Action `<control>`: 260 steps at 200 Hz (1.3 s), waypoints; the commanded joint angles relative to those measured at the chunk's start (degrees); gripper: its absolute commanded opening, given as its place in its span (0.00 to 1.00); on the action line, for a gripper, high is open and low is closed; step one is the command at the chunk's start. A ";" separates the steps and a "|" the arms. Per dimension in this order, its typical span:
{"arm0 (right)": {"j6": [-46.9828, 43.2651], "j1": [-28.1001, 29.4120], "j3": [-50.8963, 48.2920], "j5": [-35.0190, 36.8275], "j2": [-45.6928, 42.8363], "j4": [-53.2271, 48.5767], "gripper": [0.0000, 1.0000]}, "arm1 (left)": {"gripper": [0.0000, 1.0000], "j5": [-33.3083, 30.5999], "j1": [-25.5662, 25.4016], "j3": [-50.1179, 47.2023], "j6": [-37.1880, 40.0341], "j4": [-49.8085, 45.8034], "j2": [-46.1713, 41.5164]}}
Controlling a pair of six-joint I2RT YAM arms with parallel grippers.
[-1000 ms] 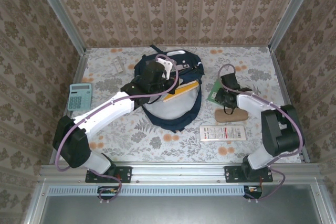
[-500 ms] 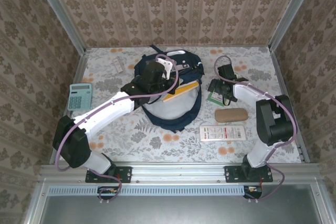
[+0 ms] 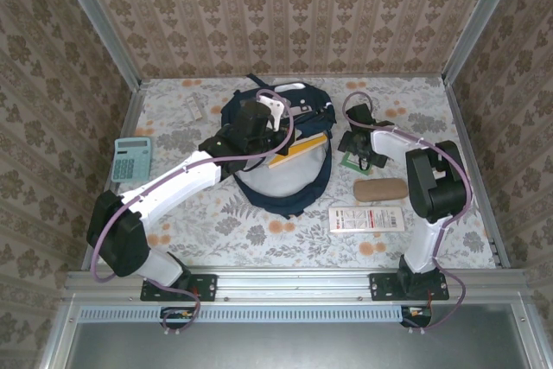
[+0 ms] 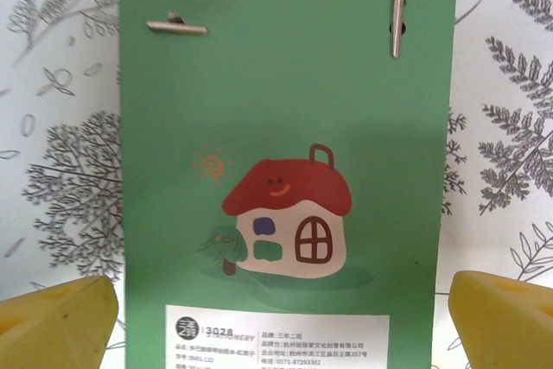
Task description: Pack the student bag
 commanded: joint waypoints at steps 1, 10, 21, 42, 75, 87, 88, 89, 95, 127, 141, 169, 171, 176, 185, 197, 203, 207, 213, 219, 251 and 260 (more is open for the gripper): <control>2.86 0.68 -0.65 2.40 0.21 -1.44 1.00 | 0.00 0.24 0.02 3.10 -1.08 2.47 -1.58; 3.38 0.95 -1.56 2.49 -0.20 -1.02 1.00 | 0.00 0.32 0.02 3.10 -1.08 2.48 -1.58; 3.83 1.40 -2.48 2.56 -0.78 -0.44 1.00 | 0.00 0.46 0.05 3.19 -1.09 2.47 -1.58; 4.66 2.21 -3.79 2.73 -1.46 0.27 1.00 | 0.00 0.67 0.02 3.22 -1.24 2.39 -1.58; 5.97 3.17 -5.73 4.07 -1.77 1.48 1.00 | 0.00 1.06 -0.04 3.28 -1.37 2.34 -1.69; 6.09 3.50 -5.84 4.34 -1.90 1.41 1.00 | 0.00 1.02 -0.04 3.36 -1.43 2.29 -1.69; 6.09 3.53 -5.84 4.36 -1.88 1.41 1.00 | 0.00 1.11 -0.05 3.32 -1.42 2.29 -1.68; 6.09 3.58 -5.84 4.32 -1.87 1.41 1.00 | 0.00 1.15 -0.06 3.34 -1.42 2.34 -1.72; 6.06 3.83 -5.76 4.36 -1.86 1.18 1.00 | 0.00 1.21 -0.07 3.36 -1.50 2.37 -1.69; 5.54 5.62 -6.15 5.49 -2.83 0.32 1.00 | 0.00 1.15 -0.03 3.38 -1.34 2.26 -1.76; 4.96 6.35 -5.95 5.94 -3.28 -0.33 1.00 | 0.00 1.16 -0.05 3.41 -1.36 2.30 -1.77; 4.51 7.37 -6.63 6.35 -5.23 -0.21 1.00 | 0.00 1.20 -0.03 3.33 -1.32 2.28 -1.85; 4.51 7.34 -6.59 6.32 -5.32 -0.20 1.00 | 0.00 1.20 -0.06 3.31 -1.32 2.25 -1.89; 4.34 7.37 -6.59 6.21 -5.62 -0.17 1.00 | 0.00 1.20 -0.07 3.28 -1.34 2.29 -1.85; 4.12 7.46 -6.25 6.30 -5.89 -0.72 1.00 | 0.00 1.20 -0.07 3.28 -1.39 2.36 -2.00; 3.35 7.68 -6.11 6.51 -6.16 -0.96 1.00 | 0.00 1.29 -0.02 3.27 -1.40 2.30 -1.85; 3.11 7.85 -6.02 6.61 -6.21 -1.29 1.00 | 0.00 1.29 0.00 3.29 -1.34 2.29 -1.85; 2.98 7.98 -5.99 6.60 -6.28 -1.35 1.00 | 0.00 1.30 -0.01 3.28 -1.37 2.30 -1.86; 2.53 8.20 -6.10 6.62 -6.33 -1.24 0.99 | 0.00 1.29 -0.02 3.32 -1.37 2.24 -1.86; 1.96 8.36 -6.27 6.41 -6.43 -1.08 1.00 | 0.00 1.25 -0.07 3.34 -1.35 2.32 -1.85; -0.23 8.47 -6.61 4.83 -5.66 -1.09 1.00 | 0.00 1.37 -0.06 3.30 -1.32 2.36 -1.91; -0.75 8.56 -6.69 4.31 -5.35 -1.08 1.00 | 0.00 1.37 -0.05 3.28 -1.31 2.39 -1.86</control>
